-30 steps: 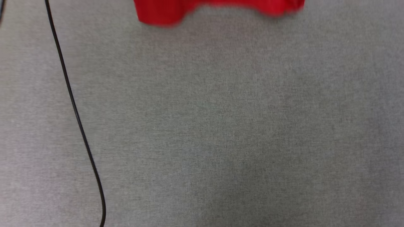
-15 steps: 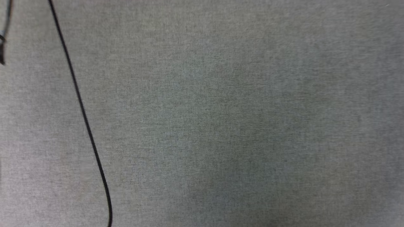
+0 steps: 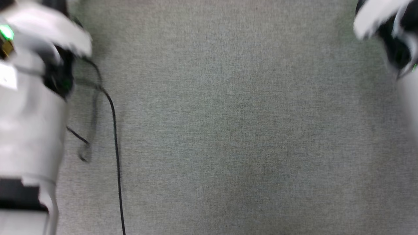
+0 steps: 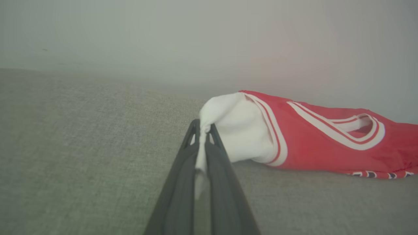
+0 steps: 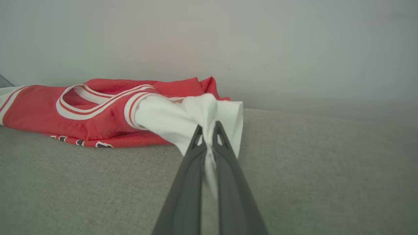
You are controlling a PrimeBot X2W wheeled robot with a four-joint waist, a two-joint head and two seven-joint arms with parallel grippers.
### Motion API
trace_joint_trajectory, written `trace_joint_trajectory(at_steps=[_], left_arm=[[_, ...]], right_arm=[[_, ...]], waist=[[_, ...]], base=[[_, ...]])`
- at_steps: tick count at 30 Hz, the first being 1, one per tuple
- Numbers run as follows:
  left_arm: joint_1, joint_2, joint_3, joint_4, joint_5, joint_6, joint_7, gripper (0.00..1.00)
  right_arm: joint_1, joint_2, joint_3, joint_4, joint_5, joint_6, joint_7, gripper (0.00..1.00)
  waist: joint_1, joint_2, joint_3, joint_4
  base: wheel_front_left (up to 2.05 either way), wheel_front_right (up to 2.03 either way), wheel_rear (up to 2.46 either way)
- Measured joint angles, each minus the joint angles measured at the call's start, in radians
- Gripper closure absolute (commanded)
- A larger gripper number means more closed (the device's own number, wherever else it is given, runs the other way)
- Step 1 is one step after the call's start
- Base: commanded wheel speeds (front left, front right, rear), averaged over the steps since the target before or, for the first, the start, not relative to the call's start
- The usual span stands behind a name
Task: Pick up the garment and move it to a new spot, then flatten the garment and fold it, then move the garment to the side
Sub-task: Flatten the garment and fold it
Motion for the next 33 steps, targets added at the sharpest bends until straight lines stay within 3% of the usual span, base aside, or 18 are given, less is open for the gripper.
trace_joint_trajectory(at_steps=[7,14,26,33], left_arm=[[0.291,-0.009,0.024,-0.123,-0.001,0.001,-0.016,1.0],[0.668,-0.034,0.068,-0.405,0.08,0.074,-0.018,1.0],[1.083,-0.029,0.063,-0.675,0.072,0.194,0.054,1.0],[1.247,-0.016,0.057,-0.758,0.055,0.229,0.101,1.0]], right_arm=[[0.338,-0.024,-0.044,-0.122,0.053,0.0,-0.026,1.0],[0.722,-0.016,-0.204,-0.28,0.041,0.0,-0.001,1.0],[1.173,0.131,-0.415,-0.571,-0.053,0.0,0.138,1.0],[1.37,0.202,-0.487,-0.685,-0.095,0.0,0.229,1.0]], waist=[[-0.0002,0.0,-0.085,0.01],[-0.0003,0.0,-0.222,0.025],[-0.0004,0.0,-0.401,0.05],[-0.0003,0.0001,-0.49,0.061]], base=[[0.0,0.0,0.0],[0.0,0.0,0.0],[0.0,0.0,0.0],[0.0,0.0,0.0]])
